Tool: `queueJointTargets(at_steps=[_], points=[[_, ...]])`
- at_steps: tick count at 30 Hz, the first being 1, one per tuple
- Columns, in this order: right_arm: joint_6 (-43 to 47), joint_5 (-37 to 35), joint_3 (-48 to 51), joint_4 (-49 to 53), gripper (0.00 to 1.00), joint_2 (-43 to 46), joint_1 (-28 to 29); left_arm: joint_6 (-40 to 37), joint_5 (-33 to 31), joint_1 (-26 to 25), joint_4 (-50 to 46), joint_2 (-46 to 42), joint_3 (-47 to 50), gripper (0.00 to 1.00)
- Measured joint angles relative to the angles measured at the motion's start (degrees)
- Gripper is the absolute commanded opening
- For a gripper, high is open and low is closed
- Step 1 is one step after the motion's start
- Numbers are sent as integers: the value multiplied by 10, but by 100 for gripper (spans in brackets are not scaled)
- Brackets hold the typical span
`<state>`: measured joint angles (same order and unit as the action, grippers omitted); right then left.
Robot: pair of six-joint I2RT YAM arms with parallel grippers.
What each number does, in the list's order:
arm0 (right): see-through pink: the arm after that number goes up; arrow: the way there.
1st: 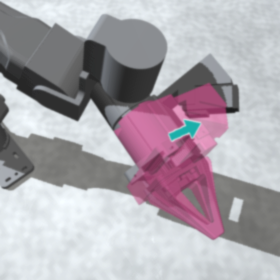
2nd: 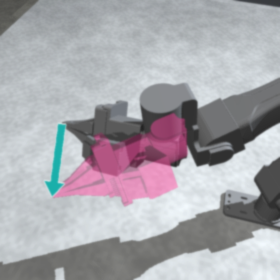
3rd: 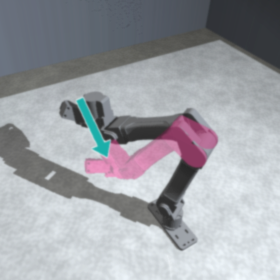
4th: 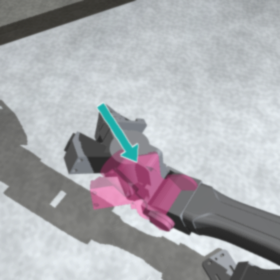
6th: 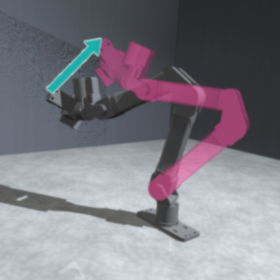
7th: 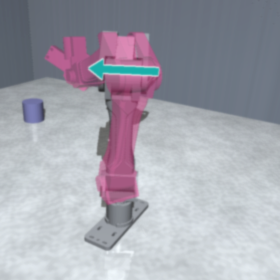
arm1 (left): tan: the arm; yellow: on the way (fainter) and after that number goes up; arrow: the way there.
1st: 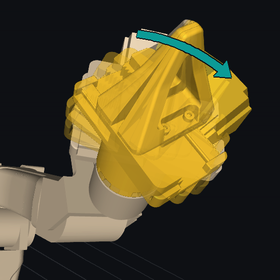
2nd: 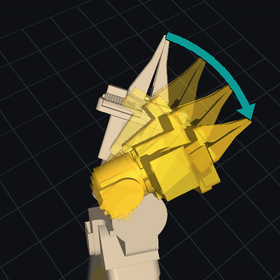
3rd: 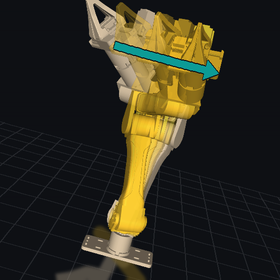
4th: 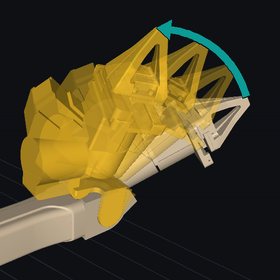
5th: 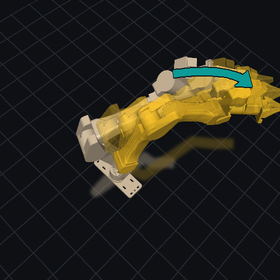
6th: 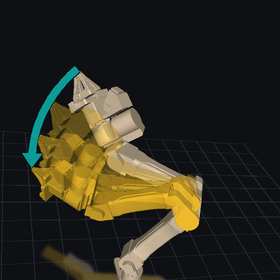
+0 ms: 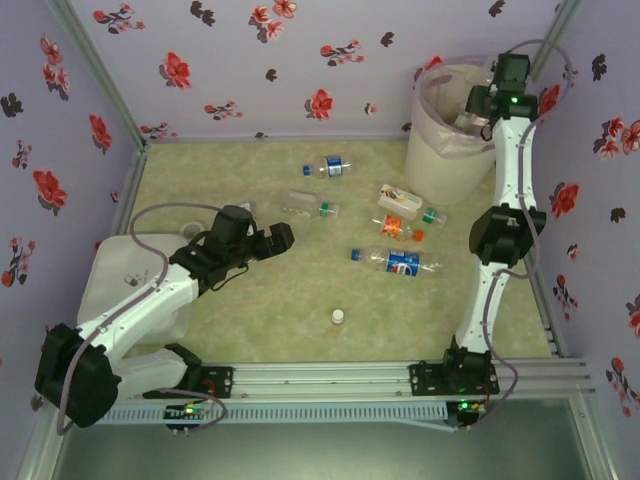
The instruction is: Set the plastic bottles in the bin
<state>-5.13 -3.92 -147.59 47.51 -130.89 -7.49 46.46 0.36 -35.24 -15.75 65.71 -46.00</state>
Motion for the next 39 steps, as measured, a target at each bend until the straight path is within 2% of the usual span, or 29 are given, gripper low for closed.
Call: queueJointTargets(at_steps=[3,5,7,14,22,24,27,30,33,39], points=[[-13,16,-4,5,78,0,-4,-1,0,-2,-19,0,-11,100],[-18,22,-9,7,93,0,-4,-3,0,-4,-31,1,-24,100],[-16,26,-15,10,100,2,-4,-8,-2,-5,-36,1,-36,100],[-15,26,-19,21,100,50,-1,-25,-4,-5,-52,10,-54,100],[-31,15,-3,24,100,172,10,-31,-4,-8,-57,25,-54,100],[-45,11,42,25,100,223,23,-31,-4,-8,-57,31,-54,100],[-70,-5,160,14,100,315,59,-33,-4,-8,-54,40,-54,100],[-112,-11,339,-24,100,422,100,-38,-4,-9,-53,47,-54,100],[-168,-10,508,-48,100,512,115,-49,-4,-9,-53,53,-54,100],[-297,-60,737,-51,100,617,153,-58,-4,-9,-50,74,-54,100]])
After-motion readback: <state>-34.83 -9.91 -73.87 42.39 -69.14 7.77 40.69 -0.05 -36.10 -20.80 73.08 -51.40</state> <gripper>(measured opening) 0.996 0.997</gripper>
